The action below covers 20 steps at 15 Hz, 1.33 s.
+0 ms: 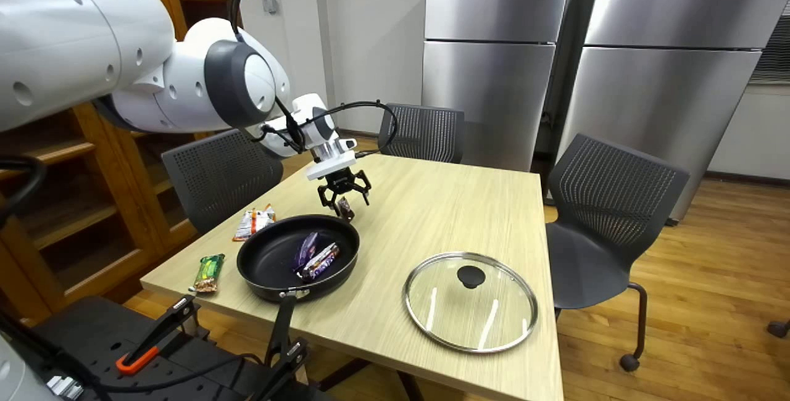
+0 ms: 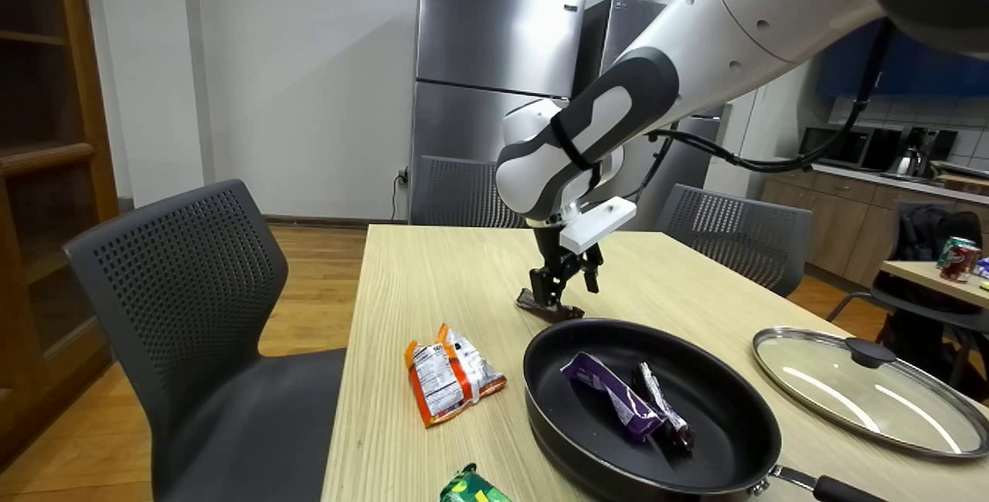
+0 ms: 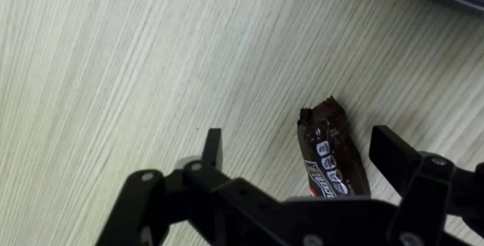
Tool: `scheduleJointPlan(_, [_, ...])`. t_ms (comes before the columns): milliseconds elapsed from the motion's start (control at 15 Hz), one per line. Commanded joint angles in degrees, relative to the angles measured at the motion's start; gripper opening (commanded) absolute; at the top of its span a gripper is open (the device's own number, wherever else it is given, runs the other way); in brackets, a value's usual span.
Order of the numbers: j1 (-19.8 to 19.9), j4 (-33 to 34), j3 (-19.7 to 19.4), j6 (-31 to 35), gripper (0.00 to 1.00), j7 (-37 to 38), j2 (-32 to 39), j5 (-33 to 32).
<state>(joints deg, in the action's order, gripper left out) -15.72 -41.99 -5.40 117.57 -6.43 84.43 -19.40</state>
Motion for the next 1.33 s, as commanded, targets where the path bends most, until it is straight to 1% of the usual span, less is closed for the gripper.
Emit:
scheduleJointPlan(0, [1.7, -0.4, 2.2, 2.0, 1.0, -3.8, 0.0, 1.4])
scheduleJointPlan(267, [3.1, -0.7, 4.0, 1.7, 1.0, -6.9, 0.0, 3.4])
scheduleJointPlan(600, [3.9, -0.7, 4.8, 1.5, 1.0, -9.0, 0.0, 5.1])
scheduleJointPlan(667, [4.0, -0.7, 4.9, 1.5, 0.75, -9.3, 0.0, 5.3])
scheduleJointPlan(733, [4.0, -0.7, 5.0, 1.5, 0.74, -9.6, 0.0, 5.5])
scheduleJointPlan(800, [4.0, -0.7, 5.1, 1.5, 0.68, -9.7, 0.0, 5.6])
scheduleJointPlan(867, [4.0, -0.7, 5.1, 1.5, 0.58, -9.8, 0.0, 5.7])
scheduleJointPlan(1000, [4.1, -0.7, 5.2, 1.9, 0.42, -10.1, 0.0, 5.8])
scheduleJointPlan(1267, [4.6, -1.2, 6.3, 2.2, 0.12, -12.0, 0.0, 7.0])
